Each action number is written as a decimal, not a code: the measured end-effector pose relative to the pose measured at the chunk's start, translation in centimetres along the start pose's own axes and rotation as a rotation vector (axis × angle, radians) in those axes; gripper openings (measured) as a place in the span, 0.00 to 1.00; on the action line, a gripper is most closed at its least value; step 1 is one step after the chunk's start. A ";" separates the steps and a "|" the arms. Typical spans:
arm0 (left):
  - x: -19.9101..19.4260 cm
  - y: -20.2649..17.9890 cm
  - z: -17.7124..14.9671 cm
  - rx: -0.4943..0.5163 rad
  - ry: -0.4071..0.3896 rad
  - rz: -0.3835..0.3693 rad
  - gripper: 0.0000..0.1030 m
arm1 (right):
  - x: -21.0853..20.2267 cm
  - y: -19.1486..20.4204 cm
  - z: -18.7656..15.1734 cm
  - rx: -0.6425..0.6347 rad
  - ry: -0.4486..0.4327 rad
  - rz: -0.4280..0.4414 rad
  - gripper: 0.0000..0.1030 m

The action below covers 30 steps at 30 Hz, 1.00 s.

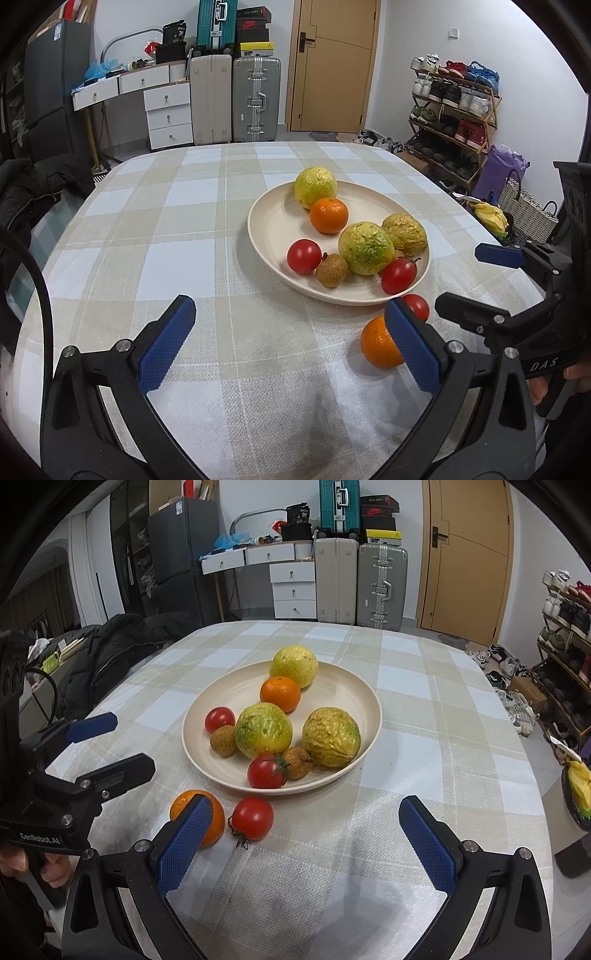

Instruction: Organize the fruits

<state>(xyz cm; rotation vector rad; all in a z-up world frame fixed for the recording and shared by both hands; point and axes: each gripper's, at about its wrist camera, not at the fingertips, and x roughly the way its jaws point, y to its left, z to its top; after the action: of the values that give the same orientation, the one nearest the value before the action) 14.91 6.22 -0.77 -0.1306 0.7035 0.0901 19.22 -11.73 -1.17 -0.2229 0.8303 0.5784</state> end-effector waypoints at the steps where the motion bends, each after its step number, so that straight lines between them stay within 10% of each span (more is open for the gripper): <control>1: 0.0 0.0 0.0 0.000 0.001 0.001 0.99 | 0.1 0.1 -0.1 -0.004 0.008 0.001 1.00; 30: 1.4 -0.1 -0.4 0.009 0.055 0.005 0.99 | 3.4 0.8 -1.5 -0.063 0.181 -0.033 1.00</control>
<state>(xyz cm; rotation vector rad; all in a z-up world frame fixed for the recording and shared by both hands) 15.72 6.13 -1.96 -0.1228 0.7591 0.0882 19.66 -10.36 -4.63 -0.3503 0.9824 0.5591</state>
